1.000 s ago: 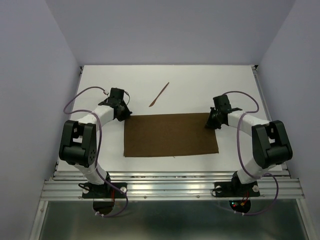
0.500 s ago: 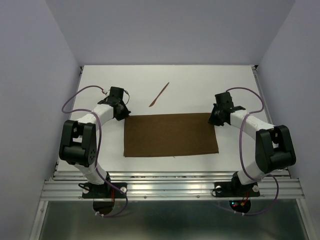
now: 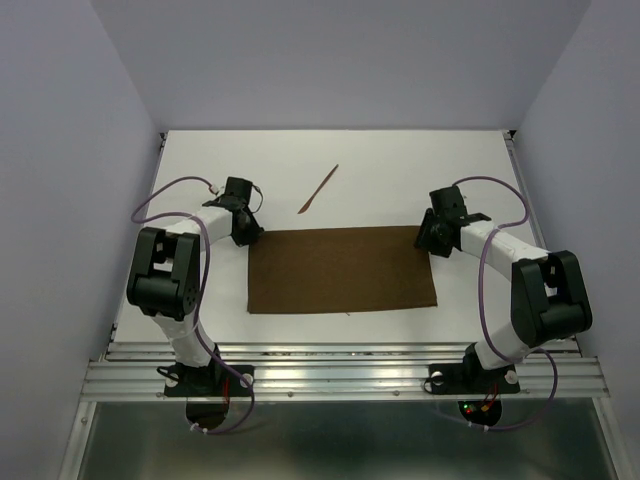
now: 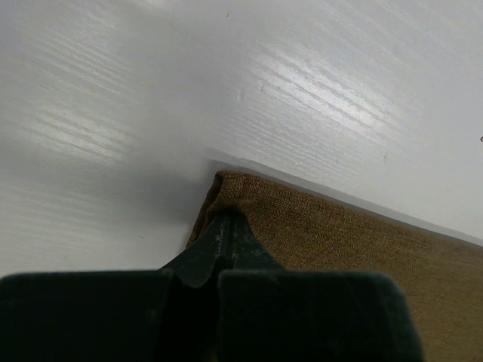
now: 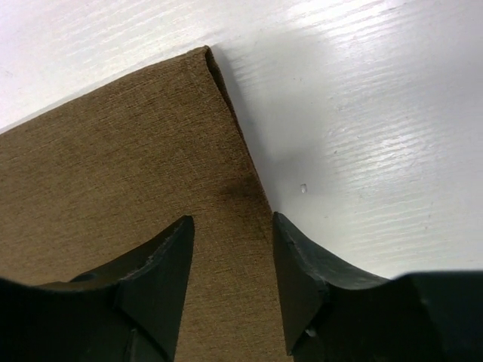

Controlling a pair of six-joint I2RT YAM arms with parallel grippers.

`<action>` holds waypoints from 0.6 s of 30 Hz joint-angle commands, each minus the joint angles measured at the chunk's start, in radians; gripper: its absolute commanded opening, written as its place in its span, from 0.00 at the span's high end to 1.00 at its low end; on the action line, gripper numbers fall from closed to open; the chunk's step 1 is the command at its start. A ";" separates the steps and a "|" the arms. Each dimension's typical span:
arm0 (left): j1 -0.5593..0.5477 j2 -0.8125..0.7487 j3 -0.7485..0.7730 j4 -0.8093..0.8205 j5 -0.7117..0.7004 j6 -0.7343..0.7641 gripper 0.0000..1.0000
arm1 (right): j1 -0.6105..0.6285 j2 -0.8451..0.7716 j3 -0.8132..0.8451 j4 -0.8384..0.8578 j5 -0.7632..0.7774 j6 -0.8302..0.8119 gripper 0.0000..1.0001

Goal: Fold the napkin into a case and place the utensils inside
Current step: Pick up the rectangle-folded napkin from the center of the board.

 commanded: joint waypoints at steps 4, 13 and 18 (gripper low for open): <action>-0.002 0.011 0.028 -0.020 -0.008 0.006 1.00 | 0.003 0.037 0.029 -0.041 0.065 -0.054 0.44; -0.002 -0.109 0.052 -0.081 -0.051 0.012 1.00 | 0.003 0.114 0.012 -0.017 -0.007 -0.107 0.47; -0.001 -0.158 0.019 -0.118 -0.098 0.003 1.00 | 0.003 0.135 0.004 0.002 -0.031 -0.117 0.59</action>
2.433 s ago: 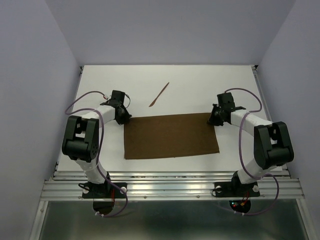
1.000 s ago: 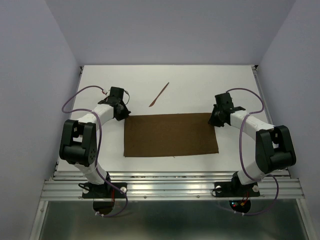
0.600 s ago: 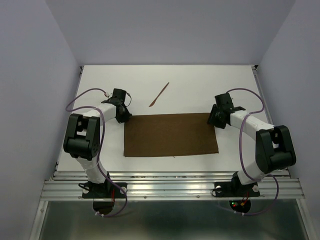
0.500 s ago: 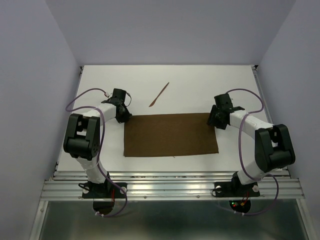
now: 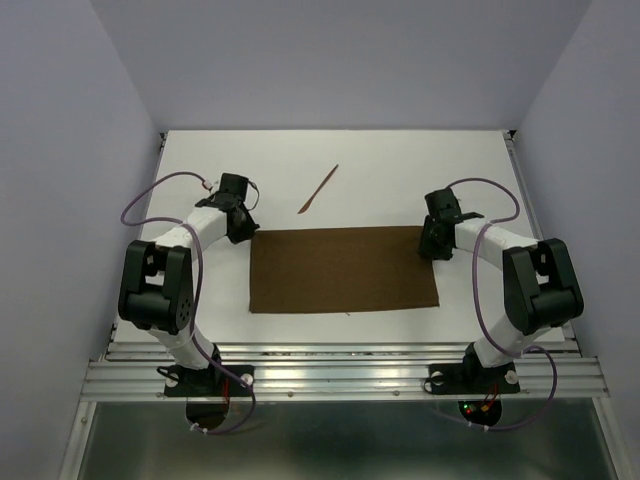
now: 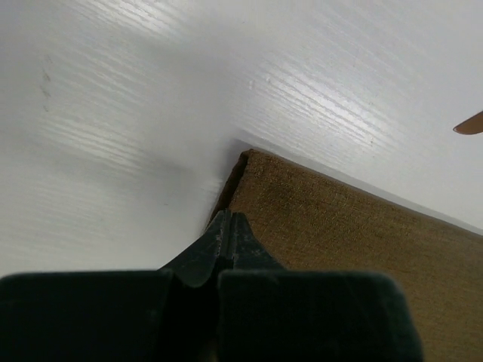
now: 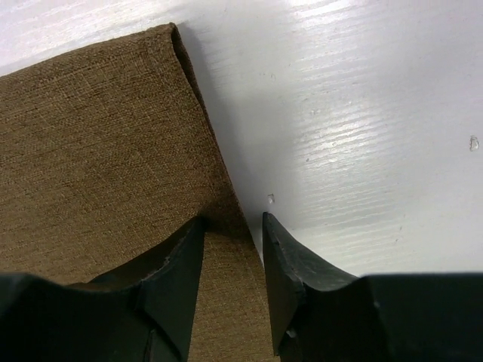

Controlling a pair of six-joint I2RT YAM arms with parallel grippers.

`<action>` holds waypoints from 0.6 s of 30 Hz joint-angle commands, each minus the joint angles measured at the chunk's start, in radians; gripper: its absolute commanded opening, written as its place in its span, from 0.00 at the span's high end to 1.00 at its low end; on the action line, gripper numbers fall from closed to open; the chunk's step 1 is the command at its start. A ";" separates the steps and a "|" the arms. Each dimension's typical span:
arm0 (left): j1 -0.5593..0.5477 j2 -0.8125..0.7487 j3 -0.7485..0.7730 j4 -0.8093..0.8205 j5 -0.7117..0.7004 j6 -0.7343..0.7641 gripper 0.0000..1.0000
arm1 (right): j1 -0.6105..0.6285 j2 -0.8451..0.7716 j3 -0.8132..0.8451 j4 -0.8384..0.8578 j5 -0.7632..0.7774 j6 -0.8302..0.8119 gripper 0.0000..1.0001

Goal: Fold the napkin into a case and place the utensils inside
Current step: Pick up the rectangle-folded napkin from the center of the board.

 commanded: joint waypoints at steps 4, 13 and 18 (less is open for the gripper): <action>0.013 -0.120 -0.061 -0.034 -0.068 -0.029 1.00 | 0.003 0.048 -0.003 0.025 -0.055 -0.016 0.62; 0.024 -0.087 -0.148 -0.002 -0.039 -0.050 1.00 | 0.003 0.036 -0.005 0.027 -0.066 -0.019 0.62; 0.024 -0.083 -0.202 0.030 0.003 -0.067 1.00 | 0.003 0.036 -0.020 0.038 -0.061 -0.011 0.75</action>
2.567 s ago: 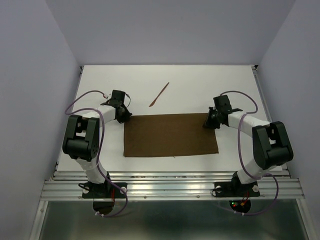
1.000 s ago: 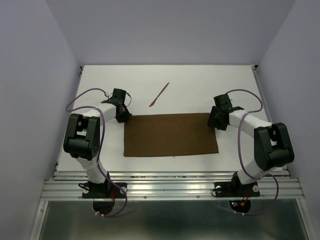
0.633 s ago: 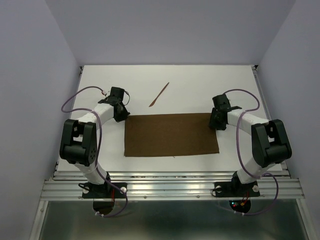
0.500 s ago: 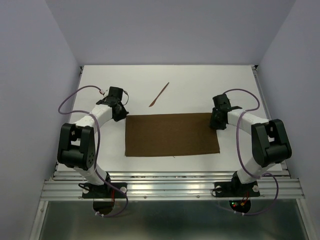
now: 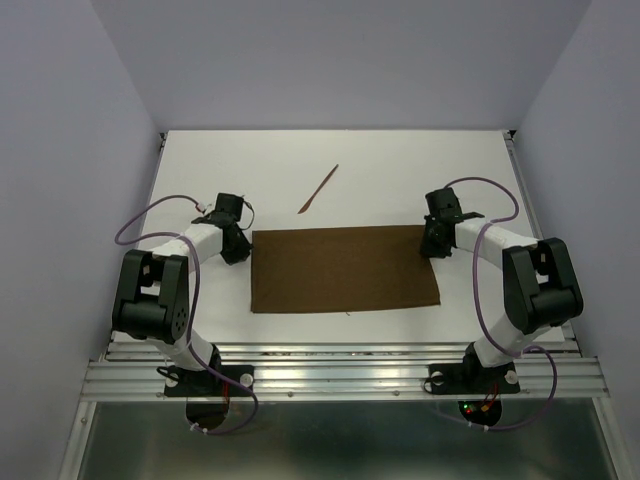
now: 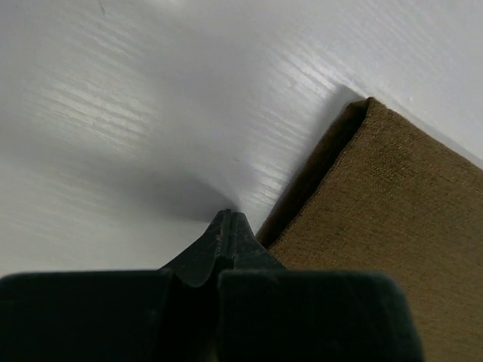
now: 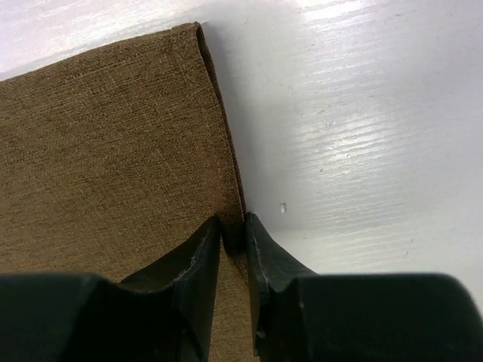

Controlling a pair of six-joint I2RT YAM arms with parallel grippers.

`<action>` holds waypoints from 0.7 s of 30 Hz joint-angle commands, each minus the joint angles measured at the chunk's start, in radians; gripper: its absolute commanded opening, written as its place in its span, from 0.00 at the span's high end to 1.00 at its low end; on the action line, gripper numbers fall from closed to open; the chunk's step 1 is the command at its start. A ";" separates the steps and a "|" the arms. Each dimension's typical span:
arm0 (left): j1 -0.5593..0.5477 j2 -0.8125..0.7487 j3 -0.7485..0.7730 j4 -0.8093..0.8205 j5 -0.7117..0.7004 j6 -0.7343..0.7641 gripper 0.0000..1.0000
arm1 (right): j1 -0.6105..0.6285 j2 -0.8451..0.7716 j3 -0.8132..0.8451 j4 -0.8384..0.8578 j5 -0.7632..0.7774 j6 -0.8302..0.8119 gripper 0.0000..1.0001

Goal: Fold the napkin into a case and place the utensils inside
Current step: Pick up the rectangle-folded napkin from the center of the board.

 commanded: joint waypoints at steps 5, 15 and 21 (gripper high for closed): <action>0.003 -0.018 -0.062 0.055 0.054 -0.027 1.00 | 0.003 0.031 -0.022 0.018 -0.034 0.001 0.97; 0.002 -0.078 -0.104 0.086 0.097 -0.025 1.00 | 0.003 0.016 -0.022 0.010 -0.026 -0.001 0.98; 0.002 -0.170 -0.111 0.052 0.084 -0.016 0.99 | 0.003 0.008 -0.027 0.003 0.005 0.007 0.85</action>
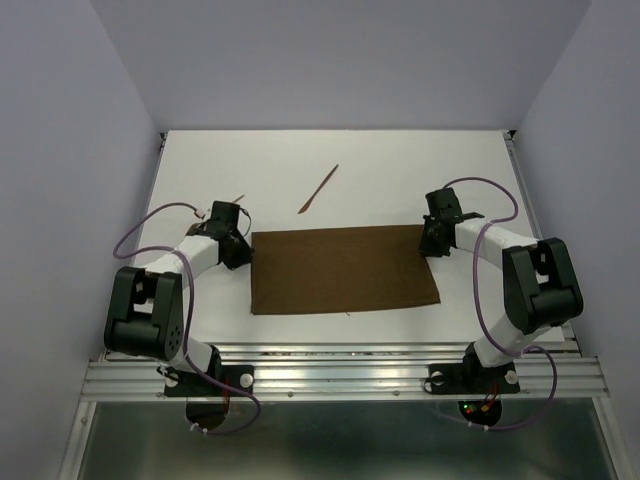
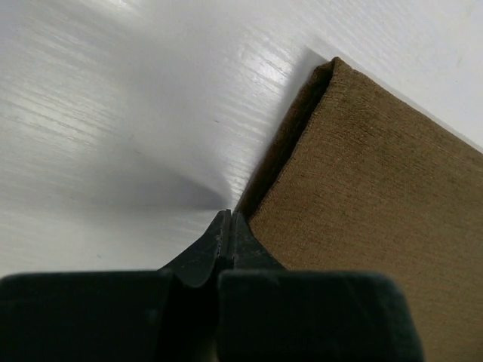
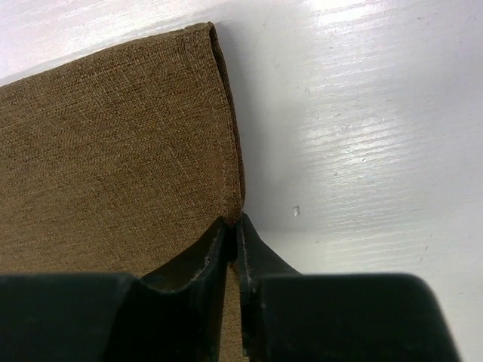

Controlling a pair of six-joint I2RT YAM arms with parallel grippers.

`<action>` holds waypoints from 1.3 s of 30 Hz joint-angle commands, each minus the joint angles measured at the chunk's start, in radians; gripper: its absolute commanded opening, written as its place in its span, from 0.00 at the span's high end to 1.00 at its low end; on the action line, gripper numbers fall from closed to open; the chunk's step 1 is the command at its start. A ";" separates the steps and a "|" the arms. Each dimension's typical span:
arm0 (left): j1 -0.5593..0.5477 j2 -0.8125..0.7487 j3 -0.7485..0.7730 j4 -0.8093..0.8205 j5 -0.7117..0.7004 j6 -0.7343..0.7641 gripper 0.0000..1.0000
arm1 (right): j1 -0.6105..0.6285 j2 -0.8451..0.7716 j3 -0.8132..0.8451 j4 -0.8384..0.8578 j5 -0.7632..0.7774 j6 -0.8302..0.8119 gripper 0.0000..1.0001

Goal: Fold the napkin into a case and place the utensils inside
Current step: Pick up the rectangle-folded napkin from the center of the board.

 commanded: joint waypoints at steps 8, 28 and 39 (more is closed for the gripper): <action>0.002 -0.130 -0.020 -0.043 0.029 0.035 0.69 | 0.003 -0.005 -0.006 -0.030 0.055 0.006 0.73; -0.017 -0.004 -0.043 0.015 0.061 0.017 1.00 | 0.003 -0.043 -0.017 -0.032 0.058 0.007 0.99; -0.089 0.071 -0.031 0.057 0.095 -0.006 1.00 | 0.003 -0.121 0.006 -0.090 0.092 0.006 0.99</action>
